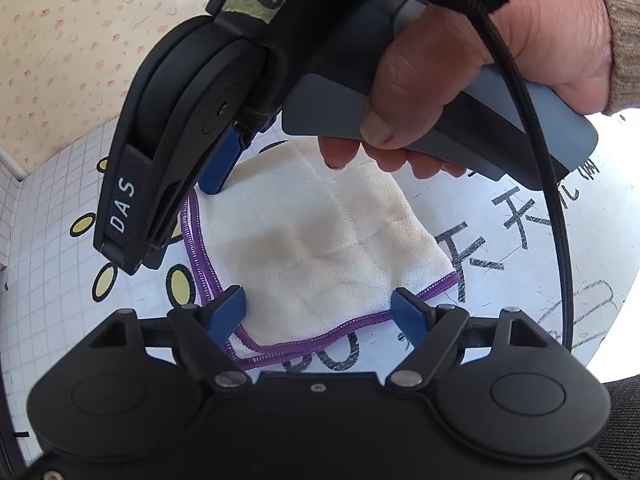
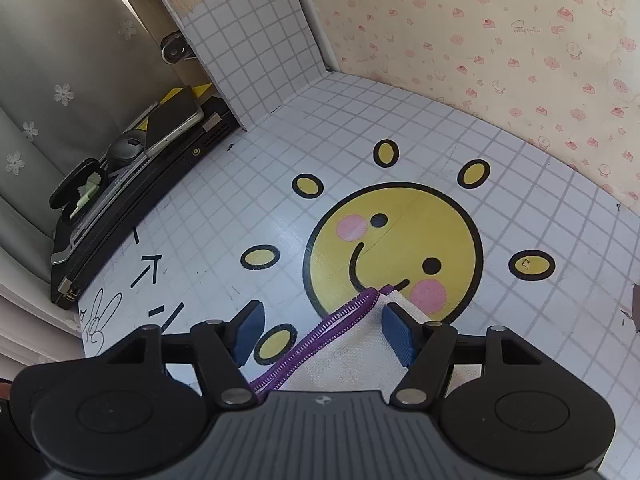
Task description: Fold towel
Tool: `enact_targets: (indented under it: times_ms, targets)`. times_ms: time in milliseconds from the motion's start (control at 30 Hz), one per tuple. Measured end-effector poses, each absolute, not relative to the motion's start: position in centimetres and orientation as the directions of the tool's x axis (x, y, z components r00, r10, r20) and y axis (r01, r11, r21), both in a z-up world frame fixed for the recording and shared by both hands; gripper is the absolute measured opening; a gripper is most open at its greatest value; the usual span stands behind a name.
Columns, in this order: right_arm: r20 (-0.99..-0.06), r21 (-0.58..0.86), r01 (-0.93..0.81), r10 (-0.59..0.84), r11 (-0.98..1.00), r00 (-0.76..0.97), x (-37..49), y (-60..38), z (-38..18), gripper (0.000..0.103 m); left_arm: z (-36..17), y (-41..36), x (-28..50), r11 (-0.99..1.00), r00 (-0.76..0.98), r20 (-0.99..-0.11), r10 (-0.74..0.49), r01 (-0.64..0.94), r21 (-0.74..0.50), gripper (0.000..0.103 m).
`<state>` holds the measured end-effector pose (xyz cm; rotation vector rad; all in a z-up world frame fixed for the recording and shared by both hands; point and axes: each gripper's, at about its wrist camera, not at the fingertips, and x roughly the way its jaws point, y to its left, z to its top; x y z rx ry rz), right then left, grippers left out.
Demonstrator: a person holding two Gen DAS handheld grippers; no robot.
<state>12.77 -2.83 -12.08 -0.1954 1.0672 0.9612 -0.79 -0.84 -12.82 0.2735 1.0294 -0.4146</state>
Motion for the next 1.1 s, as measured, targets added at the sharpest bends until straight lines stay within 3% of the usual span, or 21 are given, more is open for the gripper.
enact_targets:
  times_ms: [200,333,633,1100]
  targets:
    - [-0.807,0.244,-0.744,0.556,0.623,0.201,11.9,-3.5,-10.6,0.067,-12.2,-0.4,-0.7,0.905,0.455,-0.868,-0.198,0.425,0.017,0.081]
    - [-0.796,0.234,-0.716,0.552,0.658,0.247,11.3,-5.2,-9.4,0.085,-11.9,0.3,-0.5,0.92,0.449,-0.87,-0.203,0.393,-0.012,0.082]
    - [-0.807,0.241,-0.65,0.521,0.72,0.279,10.4,-8.3,-9.1,0.091,-11.6,0.7,0.0,0.937,0.432,-0.877,-0.209,0.346,-0.053,0.083]
    - [-0.834,0.199,-0.548,0.434,0.812,0.341,8.3,-12.0,-9.4,0.091,-11.1,0.9,0.8,0.941,0.473,-0.866,-0.164,0.339,0.007,0.083]
